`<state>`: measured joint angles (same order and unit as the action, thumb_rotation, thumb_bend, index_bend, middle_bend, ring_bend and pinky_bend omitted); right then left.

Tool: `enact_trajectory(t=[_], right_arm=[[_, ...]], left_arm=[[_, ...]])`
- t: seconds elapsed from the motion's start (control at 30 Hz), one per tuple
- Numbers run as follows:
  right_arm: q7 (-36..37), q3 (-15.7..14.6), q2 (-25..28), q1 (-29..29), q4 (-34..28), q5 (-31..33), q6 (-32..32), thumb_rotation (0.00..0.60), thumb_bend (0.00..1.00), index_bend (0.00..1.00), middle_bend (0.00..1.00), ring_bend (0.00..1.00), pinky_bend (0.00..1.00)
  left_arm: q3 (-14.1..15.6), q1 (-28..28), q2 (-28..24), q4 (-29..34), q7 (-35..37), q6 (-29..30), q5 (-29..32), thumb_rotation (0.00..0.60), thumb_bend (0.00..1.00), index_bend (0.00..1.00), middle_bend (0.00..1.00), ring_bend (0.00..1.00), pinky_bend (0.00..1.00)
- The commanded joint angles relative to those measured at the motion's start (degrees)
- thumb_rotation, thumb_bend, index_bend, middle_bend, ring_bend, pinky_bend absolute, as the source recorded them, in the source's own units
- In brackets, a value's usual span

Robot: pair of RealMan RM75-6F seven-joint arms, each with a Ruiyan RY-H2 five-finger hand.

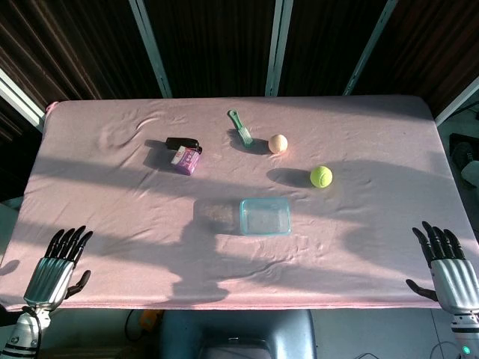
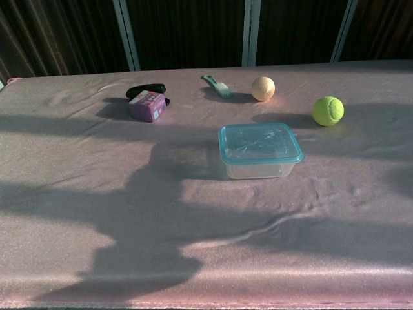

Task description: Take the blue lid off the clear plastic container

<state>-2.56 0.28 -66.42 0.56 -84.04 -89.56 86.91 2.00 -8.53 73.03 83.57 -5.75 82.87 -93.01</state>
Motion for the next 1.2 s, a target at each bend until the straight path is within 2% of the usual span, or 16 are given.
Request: enact_trajectory(t=[0.03,0.23,0.4,0.57,0.63,0.77,0.93,1.07,1.2], right_arm=[[0.4,-0.1,0.2,-0.2,0.1,-0.2,0.3,0.600,0.12,0.00,0.00,0.00,0.00],[1.4,-0.3,0.7,-1.0,-0.1,-0.7,1.9,0.600,0.12,0.00,0.00,0.00,0.00],[0.9,-0.5,0.7,-0.9,-0.1,-1.3,1.8,0.600,0.12,0.00,0.00,0.00,0.00],[-0.5,-0.5,0.6,0.5,-0.5,-1.7,-0.3,0.600,0.11,0.00,0.00,0.00,0.00],[-1.7,-0.5,0.7,1.8,-1.2,-2.3,-2.0,0.600,0.11,0.00,0.00,0.00,0.00],[-2.8,-0.4,1.3,3.1,-2.4,-2.9,-3.5,0.600,0.12,0.00,0.00,0.00,0.00],[-2.8,-0.3,1.9,4.2,-3.2,-3.4,-4.5,0.600,0.12,0.00,0.00,0.00,0.00],[-1.7,-0.3,2.4,4.6,-2.7,-2.9,-5.1,0.600,0.12,0.00,0.00,0.00,0.00],[-1.1,-0.3,2.5,4.7,-2.3,-2.7,-5.2,0.600,0.12,0.00,0.00,0.00,0.00]], left_arm=[[0.3,-0.4,0.2,0.0,0.9,-0.5,-0.5,0.600,0.33,0.00,0.00,0.00,0.00],[1.6,-4.3,0.1,0.0,8.6,-4.4,-4.4,0.600,0.31,0.00,0.00,0.00,0.00],[1.5,-10.7,0.2,1.6,23.1,-6.8,-9.9,0.600,0.29,0.00,0.00,0.00,0.00],[-1.9,-16.9,3.1,2.9,27.1,-8.8,-11.7,0.600,0.28,0.00,0.00,0.00,0.00],[-4.8,-21.1,5.3,5.3,29.2,-14.0,-8.7,0.600,0.27,0.00,0.00,0.00,0.00],[-8.0,-25.8,9.2,5.7,27.7,-20.2,-4.2,0.600,0.26,0.00,0.00,0.00,0.00],[-11.2,-31.4,16.1,2.4,22.7,-27.4,1.4,0.600,0.25,0.00,0.00,0.00,0.00],[-13.2,-34.3,21.3,-1.5,18.2,-29.9,5.1,0.600,0.25,0.00,0.00,0.00,0.00],[-13.7,-35.1,22.8,-2.8,16.8,-30.2,6.1,0.600,0.25,0.00,0.00,0.00,0.00]])
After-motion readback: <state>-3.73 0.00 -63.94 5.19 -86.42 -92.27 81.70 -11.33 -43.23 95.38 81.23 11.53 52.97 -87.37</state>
